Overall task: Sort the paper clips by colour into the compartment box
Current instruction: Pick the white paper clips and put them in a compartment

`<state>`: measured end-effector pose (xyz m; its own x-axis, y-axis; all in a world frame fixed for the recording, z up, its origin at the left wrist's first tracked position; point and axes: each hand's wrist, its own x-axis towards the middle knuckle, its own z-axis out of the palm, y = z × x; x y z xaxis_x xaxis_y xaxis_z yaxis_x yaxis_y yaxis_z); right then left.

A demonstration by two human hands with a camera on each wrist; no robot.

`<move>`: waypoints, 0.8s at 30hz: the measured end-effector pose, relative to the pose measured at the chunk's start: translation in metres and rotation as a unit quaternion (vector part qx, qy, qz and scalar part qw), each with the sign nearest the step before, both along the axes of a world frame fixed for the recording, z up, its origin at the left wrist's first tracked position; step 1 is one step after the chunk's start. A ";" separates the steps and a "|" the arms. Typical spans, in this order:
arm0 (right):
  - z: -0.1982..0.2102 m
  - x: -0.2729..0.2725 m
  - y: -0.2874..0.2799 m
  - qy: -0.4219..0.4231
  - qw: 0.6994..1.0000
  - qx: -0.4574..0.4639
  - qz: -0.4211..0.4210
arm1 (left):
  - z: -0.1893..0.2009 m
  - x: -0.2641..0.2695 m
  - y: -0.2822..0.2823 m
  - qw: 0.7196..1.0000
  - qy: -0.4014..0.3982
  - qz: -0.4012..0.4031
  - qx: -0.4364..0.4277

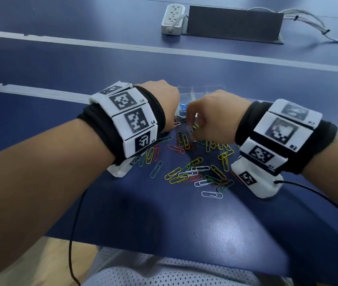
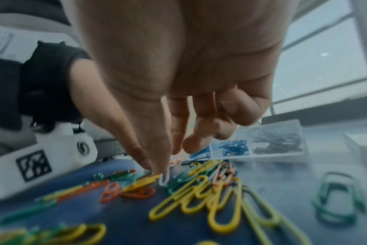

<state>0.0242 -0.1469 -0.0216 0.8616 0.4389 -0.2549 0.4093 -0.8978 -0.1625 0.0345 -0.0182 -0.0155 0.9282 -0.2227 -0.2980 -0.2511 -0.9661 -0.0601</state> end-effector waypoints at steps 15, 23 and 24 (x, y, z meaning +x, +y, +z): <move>0.012 -0.033 -0.022 0.040 0.993 0.046 0.101 | 0.001 -0.011 0.004 0.999 0.001 -0.043 -0.014; 0.005 -0.050 -0.018 0.010 0.989 -0.041 0.140 | 0.002 -0.021 0.002 0.993 -0.008 -0.078 -0.086; 0.005 -0.051 -0.017 0.008 0.989 -0.046 0.138 | 0.004 -0.023 0.001 0.991 -0.009 -0.080 -0.107</move>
